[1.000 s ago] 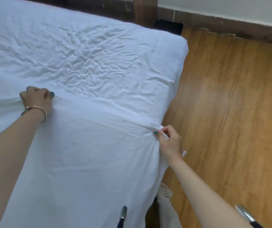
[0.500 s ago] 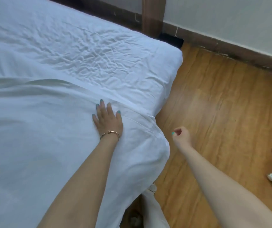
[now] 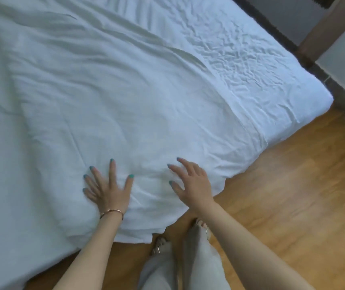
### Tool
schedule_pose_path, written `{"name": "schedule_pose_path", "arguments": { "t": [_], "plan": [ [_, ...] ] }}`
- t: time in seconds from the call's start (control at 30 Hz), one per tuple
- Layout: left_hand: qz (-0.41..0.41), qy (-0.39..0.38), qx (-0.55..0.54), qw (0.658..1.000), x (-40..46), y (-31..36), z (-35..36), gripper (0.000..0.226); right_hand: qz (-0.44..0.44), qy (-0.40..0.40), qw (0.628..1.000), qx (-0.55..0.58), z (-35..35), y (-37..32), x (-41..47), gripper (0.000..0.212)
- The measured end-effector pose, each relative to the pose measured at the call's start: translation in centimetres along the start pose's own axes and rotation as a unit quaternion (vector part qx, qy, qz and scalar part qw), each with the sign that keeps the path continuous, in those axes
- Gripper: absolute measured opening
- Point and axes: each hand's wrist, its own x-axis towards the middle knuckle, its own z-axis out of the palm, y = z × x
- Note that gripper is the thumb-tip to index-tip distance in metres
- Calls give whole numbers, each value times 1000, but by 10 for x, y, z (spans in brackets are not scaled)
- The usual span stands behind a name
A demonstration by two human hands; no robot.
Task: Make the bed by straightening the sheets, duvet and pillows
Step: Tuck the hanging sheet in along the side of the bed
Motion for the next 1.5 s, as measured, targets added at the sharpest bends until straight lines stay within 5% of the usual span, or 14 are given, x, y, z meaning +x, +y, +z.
{"name": "schedule_pose_path", "arguments": {
  "t": [0.07, 0.13, 0.23, 0.33, 0.47, 0.5, 0.63, 0.7, 0.8, 0.9, 1.03, 1.17, 1.33, 1.5],
  "plan": [
    [-29, -20, 19, 999, 9, -1, 1, 84, -103, 15, 992, -65, 8, -8, 33, 53],
    [-30, -53, 75, 995, 5, -6, 11, 92, -139, -82, 979, -125, 15, 2, 58, 62],
    [-32, -112, 139, 983, -24, -35, 33, 96, -73, -213, 947, -228, 19, 55, 52, 75],
    [-72, -156, 144, 975, -54, -67, 43, 96, 29, -260, 932, -251, -6, 112, 30, 83],
    [-192, -241, 57, 950, -123, -92, 55, 85, 45, -275, 922, -268, -50, 138, 26, 71],
    [-213, -226, 27, 950, -137, -93, 56, 80, 41, -240, 937, -249, -57, 137, 30, 68],
    [-277, 69, -123, 950, -118, -100, 44, 79, 141, -101, 972, -157, -70, 157, 51, 82],
    [-293, 104, -226, 923, -86, -113, 35, 101, 257, -67, 962, -68, -74, 177, 62, 110],
    [-323, 103, -296, 893, -56, -129, 37, 115, 289, -13, 954, 73, -78, 198, 67, 133],
    [-343, 81, -346, 870, -57, -139, 45, 83, 331, 17, 928, 171, -78, 219, 54, 113],
    [-344, 59, -368, 862, -101, -131, 47, 46, 362, -86, 914, 162, -101, 241, 37, 61],
    [-324, 29, -409, 853, -148, -112, 41, 47, 317, -151, 917, 189, -121, 243, 4, 52],
    [-346, -9, -410, 844, -207, -104, 37, 44, 339, -173, 894, 237, -117, 224, -70, 82],
    [-333, 8, -430, 839, -283, -111, 31, 41, 385, -120, 883, 241, -123, 226, -162, 36]
  ]
}}
